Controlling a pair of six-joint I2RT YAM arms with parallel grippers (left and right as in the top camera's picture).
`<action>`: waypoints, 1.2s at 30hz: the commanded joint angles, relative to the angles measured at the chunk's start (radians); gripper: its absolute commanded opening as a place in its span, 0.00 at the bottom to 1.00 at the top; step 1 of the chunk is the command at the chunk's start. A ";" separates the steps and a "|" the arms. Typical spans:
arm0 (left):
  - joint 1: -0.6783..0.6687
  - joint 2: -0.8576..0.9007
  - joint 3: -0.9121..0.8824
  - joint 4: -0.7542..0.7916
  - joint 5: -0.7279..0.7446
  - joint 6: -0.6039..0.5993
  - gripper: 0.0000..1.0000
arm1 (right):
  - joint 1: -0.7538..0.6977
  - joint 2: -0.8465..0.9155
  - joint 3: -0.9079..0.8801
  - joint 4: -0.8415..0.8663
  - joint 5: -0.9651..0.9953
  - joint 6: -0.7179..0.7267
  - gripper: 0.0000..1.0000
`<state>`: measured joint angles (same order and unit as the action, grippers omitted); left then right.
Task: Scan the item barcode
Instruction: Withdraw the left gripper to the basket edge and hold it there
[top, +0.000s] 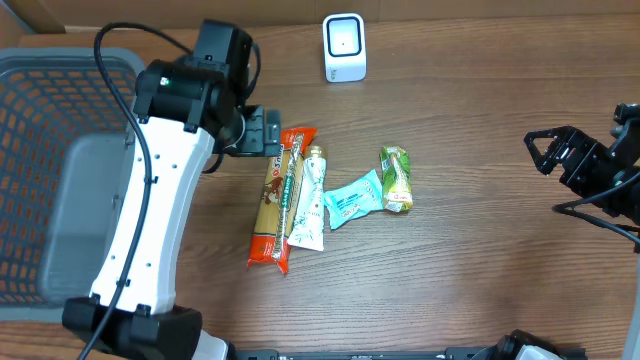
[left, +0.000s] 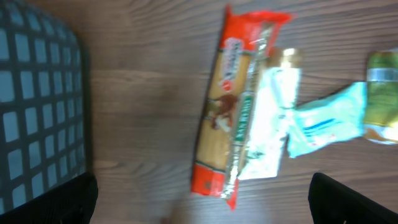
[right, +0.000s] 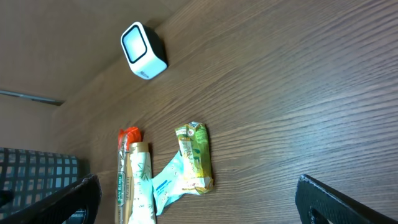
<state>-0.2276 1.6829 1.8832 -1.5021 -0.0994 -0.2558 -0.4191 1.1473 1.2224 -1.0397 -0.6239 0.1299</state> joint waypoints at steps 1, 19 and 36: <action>0.072 -0.010 -0.089 0.044 0.026 0.012 0.99 | -0.001 -0.007 0.022 0.004 -0.006 -0.008 1.00; 0.351 -0.010 -0.172 0.070 0.164 0.262 1.00 | -0.001 0.035 0.022 -0.018 -0.006 -0.008 1.00; 0.535 -0.010 -0.172 0.037 0.171 0.512 0.99 | -0.001 0.035 0.022 -0.018 -0.006 -0.008 1.00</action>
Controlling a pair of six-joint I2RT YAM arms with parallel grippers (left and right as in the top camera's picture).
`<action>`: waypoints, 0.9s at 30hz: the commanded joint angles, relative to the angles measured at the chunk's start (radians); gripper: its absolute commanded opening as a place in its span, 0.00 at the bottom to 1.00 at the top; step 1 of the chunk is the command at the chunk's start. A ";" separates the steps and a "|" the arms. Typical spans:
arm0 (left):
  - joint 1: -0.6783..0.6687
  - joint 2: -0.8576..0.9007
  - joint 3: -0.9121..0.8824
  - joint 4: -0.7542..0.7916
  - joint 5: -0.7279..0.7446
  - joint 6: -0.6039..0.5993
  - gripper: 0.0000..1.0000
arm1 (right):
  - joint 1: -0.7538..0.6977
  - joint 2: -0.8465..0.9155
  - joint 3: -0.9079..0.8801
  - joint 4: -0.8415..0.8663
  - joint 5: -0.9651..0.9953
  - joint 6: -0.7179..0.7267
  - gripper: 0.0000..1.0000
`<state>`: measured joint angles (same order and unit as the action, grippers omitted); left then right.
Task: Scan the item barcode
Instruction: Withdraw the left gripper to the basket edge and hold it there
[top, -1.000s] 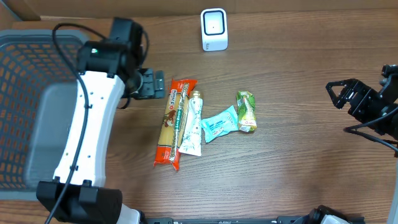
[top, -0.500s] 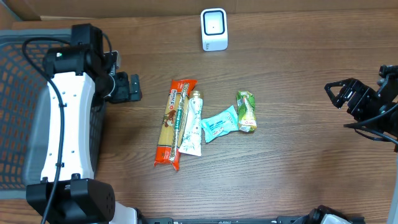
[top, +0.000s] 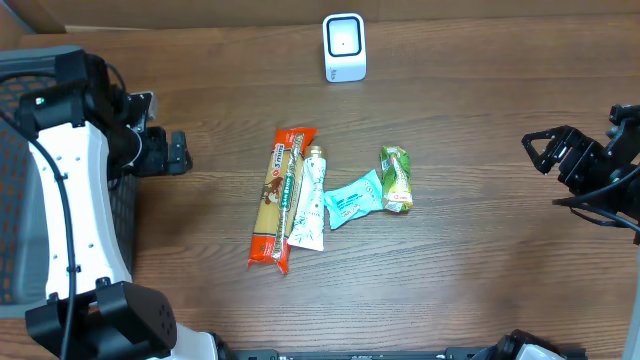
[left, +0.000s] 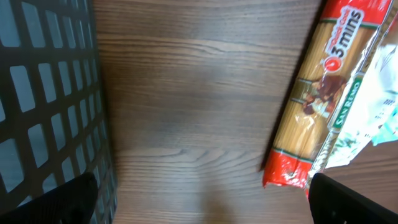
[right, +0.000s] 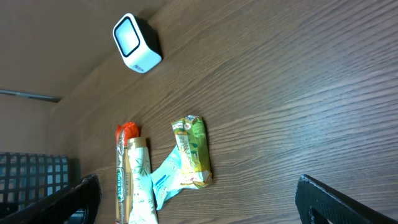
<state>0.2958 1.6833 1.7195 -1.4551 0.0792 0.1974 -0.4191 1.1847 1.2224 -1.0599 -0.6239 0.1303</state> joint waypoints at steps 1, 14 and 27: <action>0.011 -0.010 -0.008 -0.018 -0.008 0.058 1.00 | -0.001 -0.002 0.022 0.003 -0.006 -0.008 1.00; 0.055 -0.080 -0.008 -0.069 -0.008 -0.068 1.00 | -0.001 -0.002 0.022 0.003 -0.006 -0.034 1.00; 0.113 -0.120 -0.009 -0.080 -0.023 -0.037 1.00 | -0.001 -0.002 0.022 0.002 -0.006 -0.034 1.00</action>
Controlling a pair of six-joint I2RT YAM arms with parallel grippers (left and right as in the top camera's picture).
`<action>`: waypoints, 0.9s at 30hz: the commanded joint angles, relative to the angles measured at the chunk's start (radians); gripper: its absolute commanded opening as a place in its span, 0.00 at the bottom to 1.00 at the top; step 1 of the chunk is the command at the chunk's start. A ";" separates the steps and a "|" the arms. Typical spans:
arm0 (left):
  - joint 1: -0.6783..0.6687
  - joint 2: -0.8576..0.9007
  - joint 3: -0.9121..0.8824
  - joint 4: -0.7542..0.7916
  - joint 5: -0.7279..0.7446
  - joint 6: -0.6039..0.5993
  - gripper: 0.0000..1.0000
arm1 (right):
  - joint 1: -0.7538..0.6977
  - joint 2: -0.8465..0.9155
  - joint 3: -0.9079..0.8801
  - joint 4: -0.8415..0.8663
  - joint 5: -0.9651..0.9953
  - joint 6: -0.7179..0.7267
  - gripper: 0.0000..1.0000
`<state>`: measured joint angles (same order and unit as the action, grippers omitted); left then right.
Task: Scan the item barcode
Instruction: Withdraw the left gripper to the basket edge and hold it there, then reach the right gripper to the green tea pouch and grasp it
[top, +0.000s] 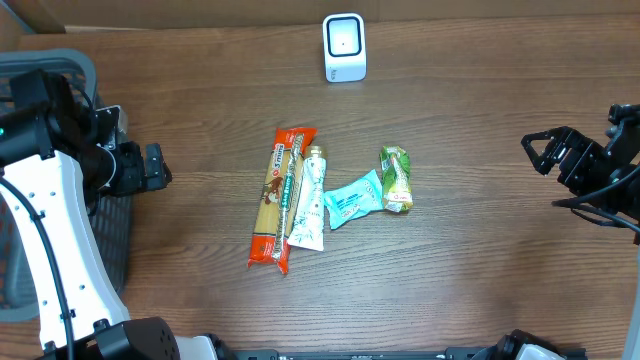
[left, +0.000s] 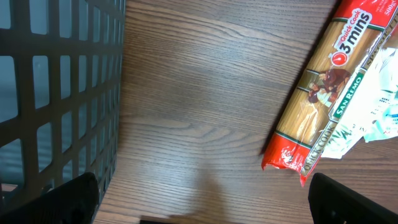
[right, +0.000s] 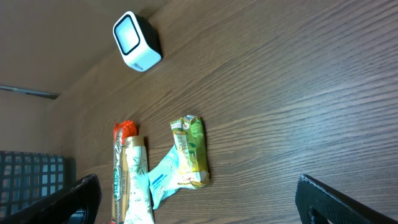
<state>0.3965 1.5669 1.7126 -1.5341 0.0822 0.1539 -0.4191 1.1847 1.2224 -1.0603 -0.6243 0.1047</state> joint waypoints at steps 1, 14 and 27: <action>0.012 -0.003 -0.002 -0.001 -0.034 0.006 1.00 | -0.001 -0.002 0.022 0.001 -0.006 -0.008 1.00; -0.018 -0.054 0.025 0.079 0.249 0.090 1.00 | -0.001 -0.002 0.022 -0.001 -0.007 -0.008 1.00; -0.180 -0.129 0.024 0.153 0.310 0.086 0.99 | 0.276 0.056 0.022 0.080 -0.003 -0.003 1.00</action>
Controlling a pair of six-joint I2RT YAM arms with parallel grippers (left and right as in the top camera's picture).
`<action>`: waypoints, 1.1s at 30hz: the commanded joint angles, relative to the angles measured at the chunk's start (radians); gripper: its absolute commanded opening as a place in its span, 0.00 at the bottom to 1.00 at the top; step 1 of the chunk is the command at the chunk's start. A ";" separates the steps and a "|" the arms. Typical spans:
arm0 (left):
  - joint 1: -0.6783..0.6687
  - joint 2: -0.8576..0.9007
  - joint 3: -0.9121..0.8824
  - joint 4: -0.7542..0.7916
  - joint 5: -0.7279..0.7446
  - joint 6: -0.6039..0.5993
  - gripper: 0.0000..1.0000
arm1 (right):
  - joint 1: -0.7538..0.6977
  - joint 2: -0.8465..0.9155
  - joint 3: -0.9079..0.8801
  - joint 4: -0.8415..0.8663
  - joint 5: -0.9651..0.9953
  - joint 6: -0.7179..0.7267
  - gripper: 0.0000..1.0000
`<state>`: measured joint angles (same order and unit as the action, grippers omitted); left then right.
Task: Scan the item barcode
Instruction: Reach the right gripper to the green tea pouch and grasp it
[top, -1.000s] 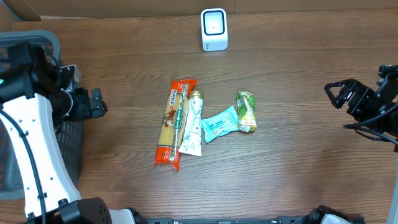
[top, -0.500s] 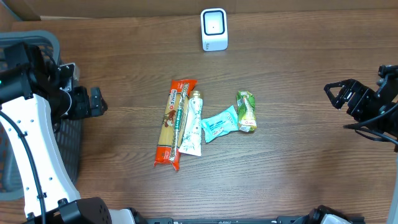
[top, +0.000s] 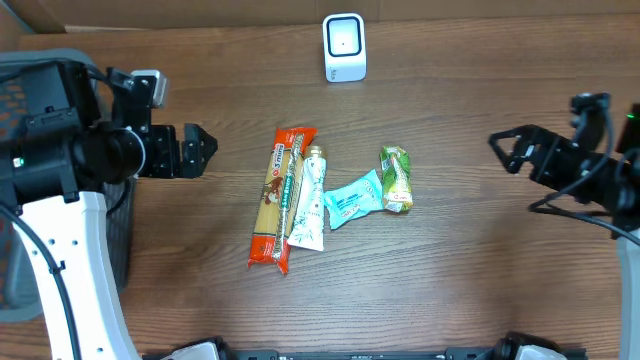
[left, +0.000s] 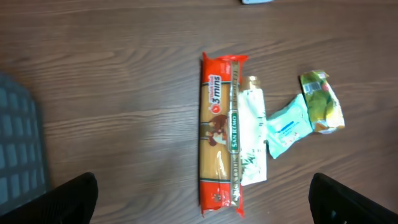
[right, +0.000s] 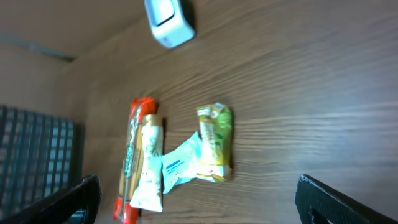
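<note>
A white barcode scanner (top: 344, 47) stands at the table's far edge, also visible as the scanner (right: 169, 17) in the right wrist view. Mid-table lie an orange spaghetti pack (top: 279, 198), a white tube (top: 310, 200), a light blue packet (top: 352, 199) and a green packet (top: 396, 179). My left gripper (top: 200, 150) hangs open and empty, left of the spaghetti pack (left: 221, 134). My right gripper (top: 503, 152) is open and empty, right of the green packet (right: 214, 142).
A dark grey mesh basket (top: 20, 70) stands at the left edge, partly under my left arm. Bare wood lies between the items and each gripper, and between the items and the scanner.
My left gripper has moved right, away from the basket toward the spaghetti pack, and its camera now takes in all the items. My right gripper has moved left toward the items.
My left gripper was open at the far end of the spaghetti pack. Then it stood back to the left, and later right beside the basket. Now it is back toward the pack. The right arm kept still at the right edge until this last move. The items have not moved.
</note>
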<state>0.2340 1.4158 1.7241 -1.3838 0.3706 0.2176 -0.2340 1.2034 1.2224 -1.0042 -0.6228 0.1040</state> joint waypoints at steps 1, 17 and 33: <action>-0.019 0.028 0.013 0.003 0.022 0.022 0.99 | 0.124 0.055 0.022 0.031 0.001 0.002 1.00; -0.019 0.117 0.013 -0.003 0.021 0.022 1.00 | 0.409 0.412 0.022 0.063 0.169 0.053 0.97; -0.019 0.117 0.013 -0.002 0.014 0.022 1.00 | 0.468 0.615 0.000 0.141 0.222 0.053 0.96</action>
<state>0.2199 1.5318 1.7241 -1.3869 0.3748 0.2176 0.2123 1.8191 1.2221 -0.8871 -0.4141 0.1570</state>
